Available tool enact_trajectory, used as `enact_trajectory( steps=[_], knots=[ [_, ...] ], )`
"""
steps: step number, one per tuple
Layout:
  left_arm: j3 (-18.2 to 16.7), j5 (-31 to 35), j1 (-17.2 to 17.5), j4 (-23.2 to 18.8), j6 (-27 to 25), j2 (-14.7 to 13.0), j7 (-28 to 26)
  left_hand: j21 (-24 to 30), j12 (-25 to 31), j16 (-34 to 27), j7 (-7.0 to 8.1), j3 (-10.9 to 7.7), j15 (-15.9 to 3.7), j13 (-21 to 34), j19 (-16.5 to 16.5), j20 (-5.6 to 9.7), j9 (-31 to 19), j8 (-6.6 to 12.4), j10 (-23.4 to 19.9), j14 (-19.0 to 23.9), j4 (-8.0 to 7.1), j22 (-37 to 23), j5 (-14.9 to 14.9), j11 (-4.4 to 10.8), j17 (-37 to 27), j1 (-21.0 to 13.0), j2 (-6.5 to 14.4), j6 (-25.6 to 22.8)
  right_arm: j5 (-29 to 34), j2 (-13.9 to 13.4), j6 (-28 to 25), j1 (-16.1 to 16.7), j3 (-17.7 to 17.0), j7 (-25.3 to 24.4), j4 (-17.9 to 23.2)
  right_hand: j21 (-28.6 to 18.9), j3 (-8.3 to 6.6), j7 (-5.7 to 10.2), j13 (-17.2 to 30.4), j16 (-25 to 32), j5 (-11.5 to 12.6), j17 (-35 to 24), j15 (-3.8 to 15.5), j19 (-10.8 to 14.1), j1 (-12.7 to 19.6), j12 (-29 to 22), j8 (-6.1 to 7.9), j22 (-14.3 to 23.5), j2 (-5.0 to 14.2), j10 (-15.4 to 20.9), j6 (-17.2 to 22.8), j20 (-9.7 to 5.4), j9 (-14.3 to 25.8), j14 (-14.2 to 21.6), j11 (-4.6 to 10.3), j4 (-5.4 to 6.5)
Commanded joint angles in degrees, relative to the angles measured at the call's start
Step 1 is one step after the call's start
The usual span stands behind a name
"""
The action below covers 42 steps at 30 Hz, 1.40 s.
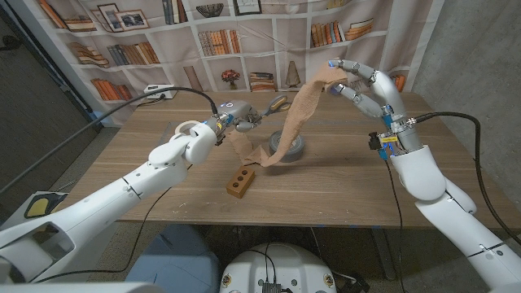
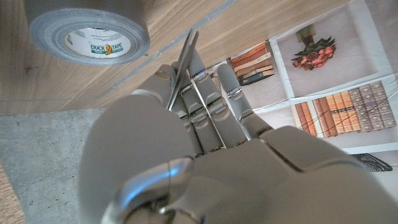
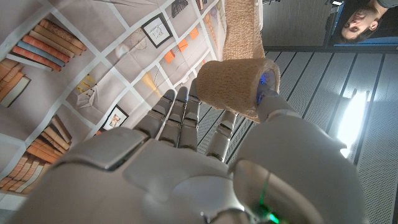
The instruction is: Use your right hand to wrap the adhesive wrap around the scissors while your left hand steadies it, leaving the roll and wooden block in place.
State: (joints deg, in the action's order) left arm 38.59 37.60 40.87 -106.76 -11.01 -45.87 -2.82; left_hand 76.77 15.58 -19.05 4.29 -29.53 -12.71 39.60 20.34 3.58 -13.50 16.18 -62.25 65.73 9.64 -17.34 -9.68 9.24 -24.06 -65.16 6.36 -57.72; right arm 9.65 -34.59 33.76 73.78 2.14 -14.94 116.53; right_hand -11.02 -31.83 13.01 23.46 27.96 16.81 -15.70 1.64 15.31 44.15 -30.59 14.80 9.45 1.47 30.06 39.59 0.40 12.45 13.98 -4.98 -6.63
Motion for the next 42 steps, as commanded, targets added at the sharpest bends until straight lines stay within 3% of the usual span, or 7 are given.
enact_trajectory(
  steps=[1, 8, 27, 42],
  knots=[
    [2.39, 2.3, -1.83, 1.63, 3.27, 1.61, 1.89, 0.41, -0.04, 0.26, 0.18, -0.49, -0.85, 1.07, -0.35, -0.05, -0.16, 0.05, -0.38, 0.83, 0.0, 0.07, -0.32, 0.32, -0.13, -0.14, 0.73, -0.37, -0.95, 0.59, -0.62, -3.87, 2.4, 2.55, 0.38, -0.04, 0.09, -2.26, 3.18, 0.23, 0.25, -0.01, 11.19, -0.16, 9.45, -0.35, -0.09, 0.25, 10.1, 17.05, 2.66, -0.22, 0.2, 0.04, 16.69, 0.23],
    [2.54, 2.7, -1.96, 1.92, 4.26, 1.93, 2.14, 0.69, -0.31, 0.3, 0.23, -0.48, -0.86, 0.88, -0.51, -0.02, -0.19, 0.0, -0.38, 0.91, -0.05, 0.44, -0.29, 0.23, -0.2, -0.08, 0.76, -0.38, 0.42, 0.9, -3.02, -4.96, 3.42, 2.76, 2.6, -0.3, 0.06, -2.39, 3.32, 0.22, 0.3, 0.07, 11.17, 0.52, 9.55, -0.34, -0.26, 0.27, 10.1, 17.1, 2.85, -0.49, 0.26, 0.15, 16.68, 0.27],
    [2.94, 4.64, -2.94, 2.22, 7.48, 1.69, 2.95, 1.66, -0.72, 0.54, 0.11, -0.48, -0.88, 0.67, -0.74, 0.02, -0.24, -0.17, -0.83, 1.01, -0.01, 1.62, -0.28, 0.31, -0.32, -0.03, 0.72, -0.47, 0.18, 1.35, -5.27, -10.45, 8.62, 3.41, 1.7, -0.68, 0.12, -2.35, 3.46, 0.23, 0.41, 0.18, 11.19, 1.74, 9.7, -0.17, -0.74, 0.39, 10.09, 17.12, 3.11, -0.87, 0.39, 0.36, 16.54, 0.39],
    [2.55, 6.09, -1.98, 1.12, 9.59, 0.93, 3.36, 2.3, -0.8, 0.72, 0.28, -0.49, -0.86, 1.0, -0.98, 0.06, -0.28, -0.31, -0.95, 1.01, -0.02, 2.43, -0.28, 0.38, -0.41, -0.01, 0.71, -0.44, -2.43, 0.53, -8.8, -13.01, 9.82, 4.02, 1.9, -0.6, 0.15, -2.37, 3.69, 0.24, 0.45, 0.2, 11.2, 1.76, 9.82, -0.12, -0.96, 0.41, 10.12, 17.1, 3.38, -0.75, 0.48, 0.41, 16.43, 0.48]
  ],
)
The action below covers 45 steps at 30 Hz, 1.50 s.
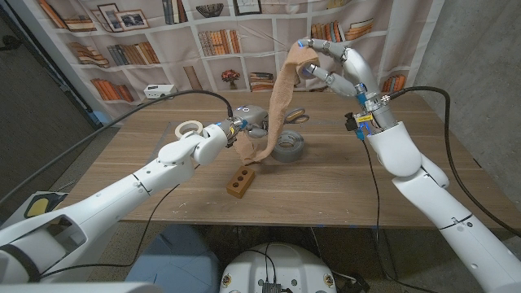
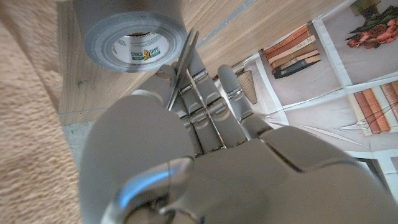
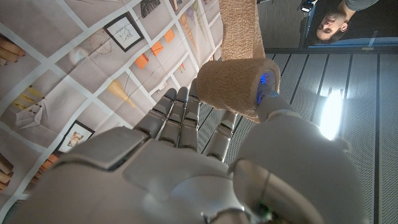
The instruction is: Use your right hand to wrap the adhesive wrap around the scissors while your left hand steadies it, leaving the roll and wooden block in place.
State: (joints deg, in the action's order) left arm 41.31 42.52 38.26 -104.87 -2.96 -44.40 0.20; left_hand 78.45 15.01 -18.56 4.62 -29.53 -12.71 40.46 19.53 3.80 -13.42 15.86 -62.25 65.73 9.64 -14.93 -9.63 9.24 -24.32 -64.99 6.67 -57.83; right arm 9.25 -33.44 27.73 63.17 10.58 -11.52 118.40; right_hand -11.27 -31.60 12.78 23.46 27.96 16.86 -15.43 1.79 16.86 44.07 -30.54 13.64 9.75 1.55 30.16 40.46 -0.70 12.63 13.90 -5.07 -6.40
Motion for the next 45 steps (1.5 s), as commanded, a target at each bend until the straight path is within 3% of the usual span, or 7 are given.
enact_trajectory(
  steps=[1, 19, 45],
  knots=[
    [-0.23, 1.31, 0.78, -0.86, 1.56, -0.56, 0.21, 0.67, -0.25, 0.24, -0.04, -0.5, -0.86, 0.23, -0.19, -0.16, -0.37, 0.03, -0.81, 0.97, 0.0, 0.09, -0.32, 0.34, -0.19, -0.18, 0.36, -0.39, -2.28, -0.73, -2.94, -2.58, 1.41, 0.66, -0.03, -0.36, -0.09, -2.16, 3.67, 0.23, 0.4, -0.06, 11.06, 0.21, 9.92, -0.14, 0.19, 0.11, 10.05, 16.99, 2.52, 0.38, 0.3, 0.48, 16.6, 0.23],
    [-1.19, 2.1, 2.5, -2.34, 2.0, -1.24, 0.9, 1.3, -0.43, 0.41, -0.11, -0.53, -0.86, 0.51, -0.51, -0.11, -0.43, -0.01, -0.77, 0.97, -0.04, 0.93, -0.27, 0.27, -0.34, -0.08, 0.41, -0.51, -10.75, -2.25, -7.18, -7.41, 2.06, 3.06, -2.17, -0.19, 0.08, -2.09, 3.88, 0.1, 0.36, 0.0, 10.91, -0.03, 9.73, 0.07, -0.21, 0.11, 10.02, 16.8, 2.49, 0.78, 0.4, 0.24, 16.82, 0.54],
    [-2.29, 2.92, 4.6, -4.9, 4.04, -2.17, 0.91, 2.23, -0.77, 0.8, 0.12, -0.6, -0.82, 0.69, -0.88, 0.02, -0.53, -0.15, -0.74, 0.81, -0.09, 2.01, -0.21, 0.32, -0.41, -0.09, 0.48, -0.45, -19.58, -3.99, -16.71, -17.09, 6.4, 5.95, -8.8, -0.12, 0.16, -1.96, 4.16, 0.06, 0.29, -0.02, 10.92, -0.15, 9.83, 0.35, -0.63, 0.12, 10.06, 16.61, 2.43, 0.76, 0.53, -0.04, 16.56, 0.73]
  ],
)
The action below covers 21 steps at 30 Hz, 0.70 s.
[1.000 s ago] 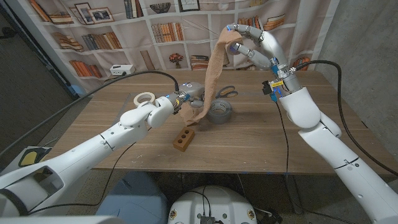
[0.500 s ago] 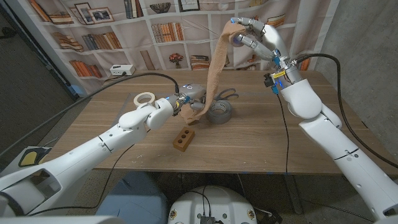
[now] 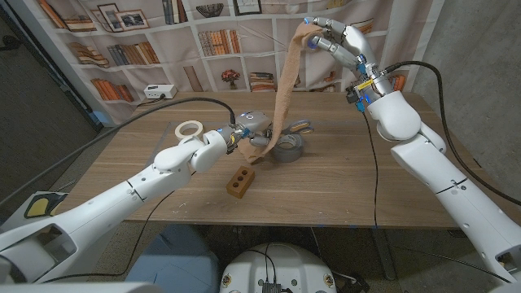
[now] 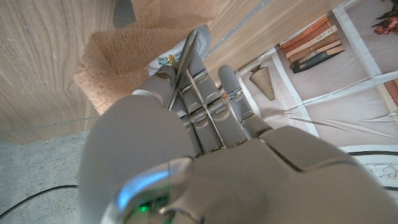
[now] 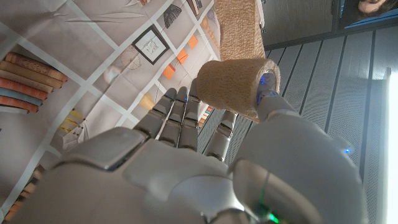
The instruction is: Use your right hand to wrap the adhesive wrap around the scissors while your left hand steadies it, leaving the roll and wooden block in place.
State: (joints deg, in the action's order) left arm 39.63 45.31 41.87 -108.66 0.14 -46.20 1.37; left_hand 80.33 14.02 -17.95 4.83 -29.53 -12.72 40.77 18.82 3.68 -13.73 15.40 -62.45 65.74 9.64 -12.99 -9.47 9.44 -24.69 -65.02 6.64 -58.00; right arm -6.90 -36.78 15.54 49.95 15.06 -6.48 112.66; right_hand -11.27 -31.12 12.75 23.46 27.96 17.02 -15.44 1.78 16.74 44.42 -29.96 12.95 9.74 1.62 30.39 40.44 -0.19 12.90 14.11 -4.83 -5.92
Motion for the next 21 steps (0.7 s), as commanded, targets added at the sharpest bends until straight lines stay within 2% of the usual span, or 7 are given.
enact_trajectory(
  steps=[1, 10, 21],
  knots=[
    [-0.66, 0.22, 1.12, -1.35, 1.05, -0.42, -0.37, 0.36, 0.2, 0.16, -0.07, -0.59, -0.83, 0.38, -0.21, 0.13, -0.22, 0.32, -0.54, 0.86, -0.08, 0.09, -0.37, 0.18, -0.07, -0.06, 0.51, -0.29, -3.43, -0.74, -5.1, -4.26, 2.1, 0.82, -3.49, -0.12, -0.33, -1.94, 4.19, 0.07, 0.13, -0.02, 10.97, -0.03, 9.5, -0.24, 0.03, 0.14, 10.03, 16.42, 2.43, 0.18, 0.26, -0.26, 16.42, 0.26],
    [-1.74, 0.17, 2.36, -3.23, 2.02, -1.15, -0.78, 0.7, 0.09, 0.22, -0.03, -0.59, -0.86, 0.35, -0.26, 0.19, -0.25, 0.25, -0.67, 0.83, -0.02, 0.43, -0.36, 0.37, -0.18, -0.12, 0.42, -0.23, -6.44, -1.68, -7.67, -7.77, 3.87, 3.11, -8.64, 0.02, -0.15, -1.82, 4.29, -0.1, 0.05, -0.09, 10.72, -0.44, 9.31, -0.04, -0.22, 0.14, 10.0, 16.14, 2.11, 0.32, 0.31, -0.9, 16.64, 0.55],
    [-2.24, 2.21, 3.01, -3.91, 2.41, -1.39, -1.19, 1.04, -0.09, 0.33, -0.07, -0.57, -0.84, 0.47, -0.47, 0.2, -0.3, 0.19, -0.46, 0.83, -0.05, 0.77, -0.34, 0.22, -0.25, -0.1, 0.41, -0.2, -7.68, -2.28, -10.39, -10.03, 5.24, 2.46, -13.9, 0.01, -0.16, -1.73, 4.25, -0.12, 0.03, -0.09, 10.78, -0.49, 9.24, 0.09, -0.33, 0.14, 10.0, 16.19, 2.06, 0.31, 0.35, -0.92, 16.58, 0.69]
  ],
)
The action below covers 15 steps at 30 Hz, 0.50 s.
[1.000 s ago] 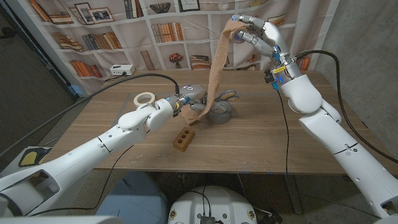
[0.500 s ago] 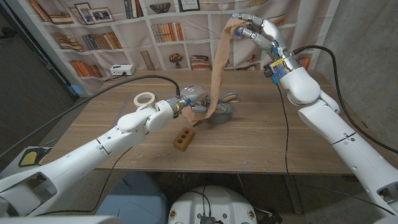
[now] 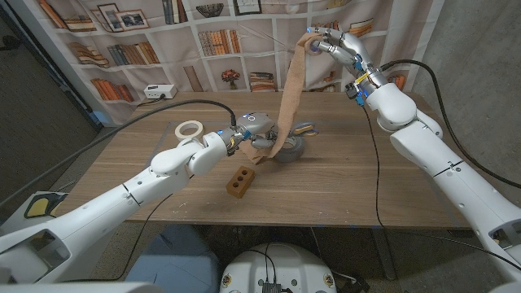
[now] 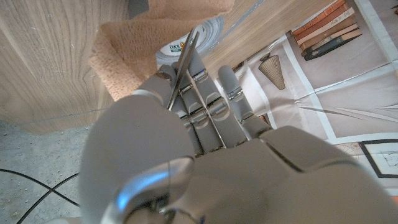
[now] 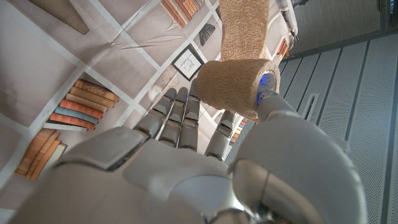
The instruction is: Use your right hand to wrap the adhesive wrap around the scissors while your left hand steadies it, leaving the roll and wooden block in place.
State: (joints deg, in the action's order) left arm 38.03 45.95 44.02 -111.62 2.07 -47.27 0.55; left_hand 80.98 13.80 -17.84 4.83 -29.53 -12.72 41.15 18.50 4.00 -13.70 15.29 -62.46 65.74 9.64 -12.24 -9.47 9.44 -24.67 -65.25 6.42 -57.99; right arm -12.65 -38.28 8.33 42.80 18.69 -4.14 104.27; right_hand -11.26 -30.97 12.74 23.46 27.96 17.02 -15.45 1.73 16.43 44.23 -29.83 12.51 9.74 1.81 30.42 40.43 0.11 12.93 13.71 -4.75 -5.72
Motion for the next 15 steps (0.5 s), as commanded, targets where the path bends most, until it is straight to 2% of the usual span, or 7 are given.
enact_trajectory(
  steps=[1, 10, 15],
  knots=[
    [-0.74, 1.35, 0.92, -0.88, 0.5, -0.28, -0.28, 0.42, 0.1, 0.25, -0.07, -0.57, -0.84, 0.04, -0.12, -0.17, -0.33, 0.29, -0.49, 0.8, -0.06, 0.05, -0.34, 0.18, -0.26, 0.13, 0.64, -0.21, -2.17, -0.82, -3.47, -3.03, 1.69, 0.12, -6.0, 0.0, -0.3, -1.73, 4.26, -0.13, 0.03, -0.08, 10.83, -0.18, 9.43, -0.04, 0.11, 0.15, 9.79, 16.19, 2.08, 0.0, 0.32, -0.54, 16.4, 0.5],
    [-1.4, -0.18, 1.91, -1.29, 0.75, -0.25, -0.11, 0.72, 0.03, 0.3, -0.03, -0.61, -0.89, 0.23, -0.34, -0.36, -0.38, 0.24, -0.4, 0.7, -0.05, 0.31, -0.34, 0.18, -0.47, 0.13, 0.63, -0.14, -3.77, -1.21, -4.96, -4.57, 2.78, 0.85, -10.39, -0.06, -0.32, -1.91, 4.35, -0.11, 0.02, -0.07, 10.81, -0.08, 9.41, 0.01, 0.0, 0.15, 9.77, 16.21, 1.98, -0.04, 0.35, -0.45, 16.35, 0.58],
    [-2.55, -1.08, 2.82, -1.93, 0.67, -0.55, -1.27, 1.14, 0.04, 0.25, -0.14, -0.58, -0.91, 0.45, 0.16, -0.45, -0.41, 0.22, -0.28, 0.92, 0.01, 0.4, -0.34, 0.19, -0.51, 0.04, 0.62, -0.13, -4.1, -1.68, -5.72, -5.0, 3.14, 0.72, -11.36, -0.08, -0.32, -1.98, 4.37, -0.1, 0.01, -0.07, 10.8, -0.05, 9.39, 0.12, -0.02, 0.15, 9.79, 16.09, 2.04, -0.06, 0.37, -0.44, 16.27, 0.64]
  ],
)
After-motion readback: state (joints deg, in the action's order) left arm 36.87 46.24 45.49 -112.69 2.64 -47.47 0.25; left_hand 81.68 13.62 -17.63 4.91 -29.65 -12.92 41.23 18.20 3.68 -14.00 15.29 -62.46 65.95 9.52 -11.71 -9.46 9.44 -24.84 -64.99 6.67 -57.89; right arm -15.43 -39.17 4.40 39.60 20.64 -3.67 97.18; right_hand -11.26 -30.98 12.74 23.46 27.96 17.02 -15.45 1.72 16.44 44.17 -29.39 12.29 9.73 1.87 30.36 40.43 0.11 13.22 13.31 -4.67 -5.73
